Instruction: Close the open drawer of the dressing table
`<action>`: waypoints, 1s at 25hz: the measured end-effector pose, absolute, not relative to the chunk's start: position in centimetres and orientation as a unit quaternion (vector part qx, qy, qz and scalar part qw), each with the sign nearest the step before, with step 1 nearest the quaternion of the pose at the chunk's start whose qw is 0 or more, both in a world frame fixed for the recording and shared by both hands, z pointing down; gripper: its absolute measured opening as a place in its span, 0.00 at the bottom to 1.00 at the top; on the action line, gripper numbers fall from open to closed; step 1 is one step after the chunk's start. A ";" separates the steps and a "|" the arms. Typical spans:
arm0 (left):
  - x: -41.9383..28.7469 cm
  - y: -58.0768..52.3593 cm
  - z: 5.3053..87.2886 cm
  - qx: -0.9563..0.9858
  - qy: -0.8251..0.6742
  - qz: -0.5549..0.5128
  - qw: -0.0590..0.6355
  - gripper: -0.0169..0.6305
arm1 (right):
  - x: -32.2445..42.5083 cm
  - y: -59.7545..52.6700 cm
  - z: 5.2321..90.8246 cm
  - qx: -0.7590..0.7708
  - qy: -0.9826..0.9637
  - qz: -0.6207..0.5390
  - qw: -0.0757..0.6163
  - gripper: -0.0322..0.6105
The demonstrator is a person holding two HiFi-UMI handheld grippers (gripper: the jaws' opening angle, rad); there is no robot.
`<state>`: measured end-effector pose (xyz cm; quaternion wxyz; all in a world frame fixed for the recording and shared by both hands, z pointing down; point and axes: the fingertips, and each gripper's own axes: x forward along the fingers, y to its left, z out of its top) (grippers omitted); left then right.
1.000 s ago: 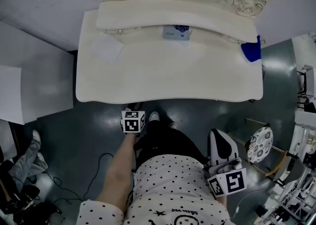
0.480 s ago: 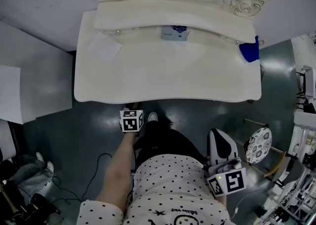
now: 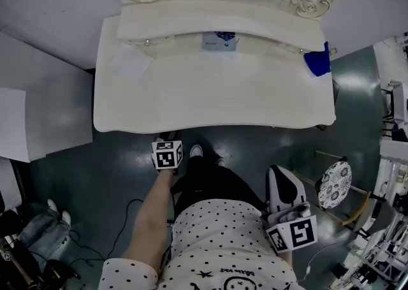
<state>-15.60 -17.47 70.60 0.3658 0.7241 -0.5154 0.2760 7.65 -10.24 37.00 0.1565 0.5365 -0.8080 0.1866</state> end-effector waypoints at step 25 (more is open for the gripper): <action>-16.1 -13.2 69.2 0.696 -0.551 0.269 0.373 0.05 | 9.2 -6.7 36.4 0.522 -0.824 0.177 0.132 0.06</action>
